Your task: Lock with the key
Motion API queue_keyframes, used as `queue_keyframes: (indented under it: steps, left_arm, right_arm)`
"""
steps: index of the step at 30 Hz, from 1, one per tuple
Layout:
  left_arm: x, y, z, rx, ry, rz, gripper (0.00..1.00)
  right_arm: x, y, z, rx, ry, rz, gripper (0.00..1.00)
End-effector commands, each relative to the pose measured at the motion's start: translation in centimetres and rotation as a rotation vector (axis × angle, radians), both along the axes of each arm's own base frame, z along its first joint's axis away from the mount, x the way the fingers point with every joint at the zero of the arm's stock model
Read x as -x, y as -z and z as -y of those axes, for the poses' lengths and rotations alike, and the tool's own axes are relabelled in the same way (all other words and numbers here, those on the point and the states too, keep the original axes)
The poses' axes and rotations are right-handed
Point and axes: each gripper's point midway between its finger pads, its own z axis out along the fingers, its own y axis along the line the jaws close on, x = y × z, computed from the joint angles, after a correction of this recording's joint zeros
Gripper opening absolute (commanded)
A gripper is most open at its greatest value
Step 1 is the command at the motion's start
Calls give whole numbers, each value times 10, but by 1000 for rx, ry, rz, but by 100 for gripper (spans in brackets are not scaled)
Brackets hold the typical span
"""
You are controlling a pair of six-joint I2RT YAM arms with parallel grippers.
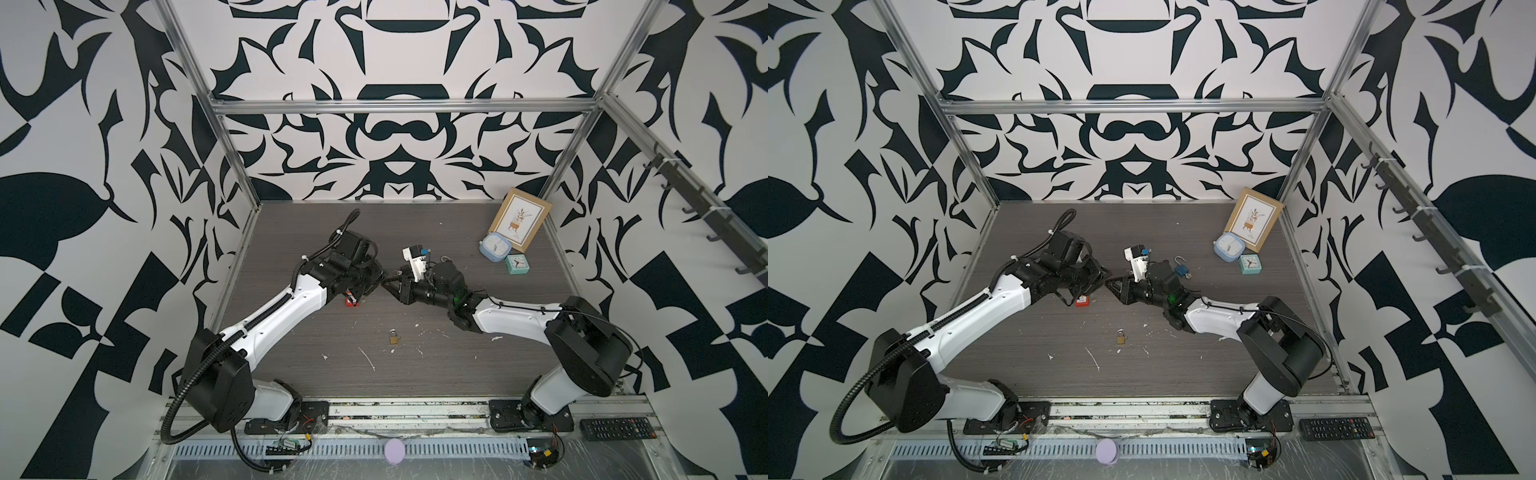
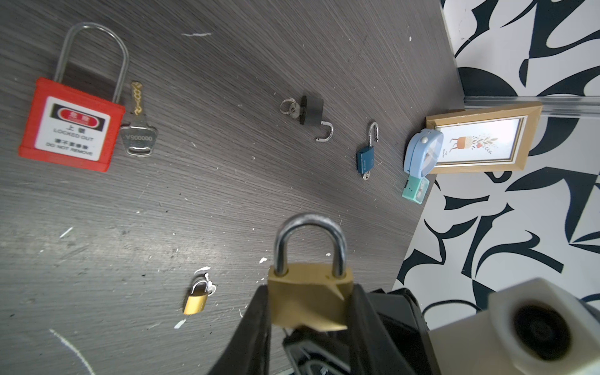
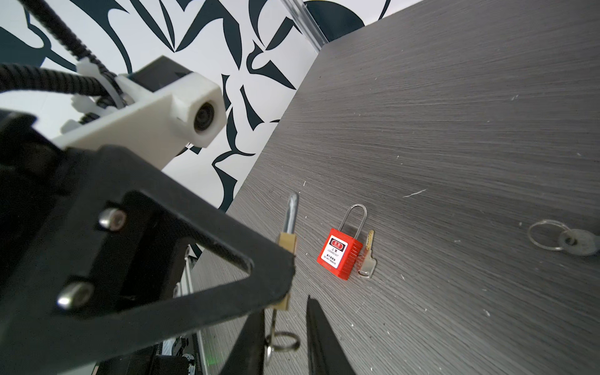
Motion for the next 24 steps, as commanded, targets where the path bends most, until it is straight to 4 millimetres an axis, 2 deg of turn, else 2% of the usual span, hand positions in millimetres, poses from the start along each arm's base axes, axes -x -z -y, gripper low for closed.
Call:
queue_keyframes:
  steps: [1,7,14,24]
  left_arm:
    - [-2,-5,2,6,-4,0,0]
    - [-3,-8,3,9,-3,6,0]
    - [-3,-6,2,5,-6,1,0]
    - [-6,-7,1,-11,-13,5,0]
  right_arm:
    - [-2,-23,-5,-34,-8,53,27]
    - [-3,-17,-10,-26,-24,29,26]
    - [-4,-16,-11,-27,-22,26,14]
    - [-2,-11,-10,-12,-28,12,3]
